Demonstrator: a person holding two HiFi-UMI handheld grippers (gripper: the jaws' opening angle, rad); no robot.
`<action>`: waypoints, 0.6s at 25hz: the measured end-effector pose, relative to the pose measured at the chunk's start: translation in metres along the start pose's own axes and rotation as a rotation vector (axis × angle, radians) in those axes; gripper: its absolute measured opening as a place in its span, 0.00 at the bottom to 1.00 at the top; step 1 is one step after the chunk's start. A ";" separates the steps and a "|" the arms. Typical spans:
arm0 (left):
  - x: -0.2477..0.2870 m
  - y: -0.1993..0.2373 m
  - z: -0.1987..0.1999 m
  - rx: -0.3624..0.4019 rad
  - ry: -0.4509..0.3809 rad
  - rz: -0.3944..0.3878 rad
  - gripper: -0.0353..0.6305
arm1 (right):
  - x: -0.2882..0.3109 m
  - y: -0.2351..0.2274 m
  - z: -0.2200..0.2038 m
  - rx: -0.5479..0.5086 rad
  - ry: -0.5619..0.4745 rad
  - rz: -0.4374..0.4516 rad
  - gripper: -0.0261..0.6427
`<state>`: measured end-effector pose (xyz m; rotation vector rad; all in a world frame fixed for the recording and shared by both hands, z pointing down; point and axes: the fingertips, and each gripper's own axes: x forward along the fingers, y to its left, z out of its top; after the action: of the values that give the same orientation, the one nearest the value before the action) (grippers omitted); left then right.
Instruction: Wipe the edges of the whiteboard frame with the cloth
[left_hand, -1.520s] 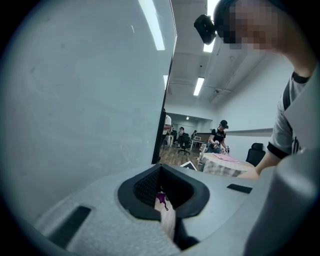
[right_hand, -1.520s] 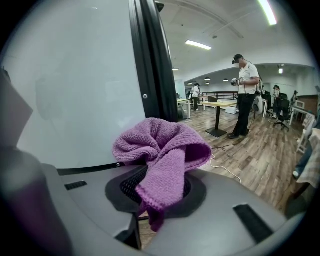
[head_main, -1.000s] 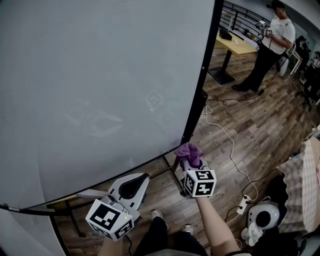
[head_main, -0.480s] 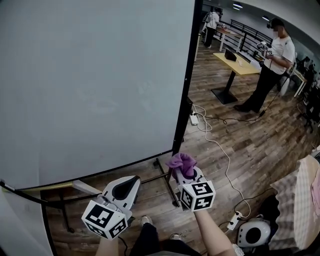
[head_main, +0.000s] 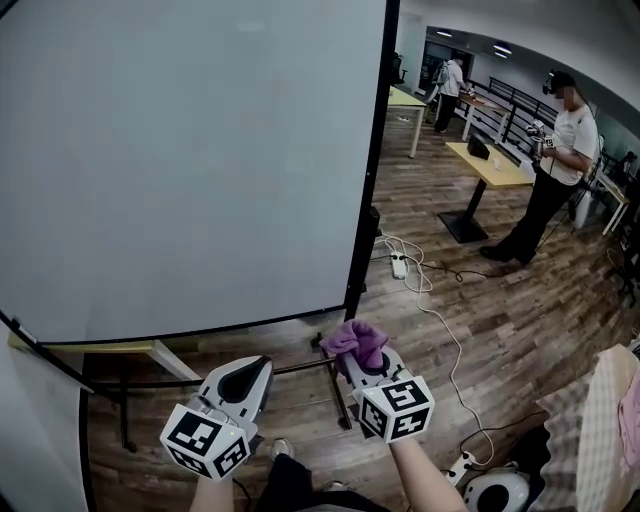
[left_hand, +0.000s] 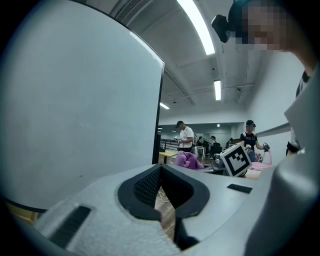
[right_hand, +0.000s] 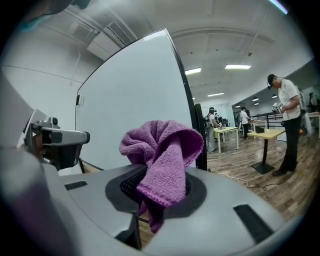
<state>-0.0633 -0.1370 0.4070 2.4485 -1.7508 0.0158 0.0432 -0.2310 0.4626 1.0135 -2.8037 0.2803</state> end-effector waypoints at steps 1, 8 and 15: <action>-0.004 -0.003 0.001 0.003 -0.006 0.010 0.08 | -0.005 0.005 0.003 -0.009 -0.007 0.016 0.14; -0.030 -0.030 0.001 0.026 -0.040 0.097 0.08 | -0.043 0.027 0.013 -0.091 -0.048 0.107 0.14; -0.057 -0.047 0.008 0.060 -0.060 0.187 0.08 | -0.071 0.051 0.025 -0.106 -0.080 0.201 0.14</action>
<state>-0.0380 -0.0691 0.3896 2.3391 -2.0276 0.0133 0.0630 -0.1541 0.4175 0.7383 -2.9606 0.1141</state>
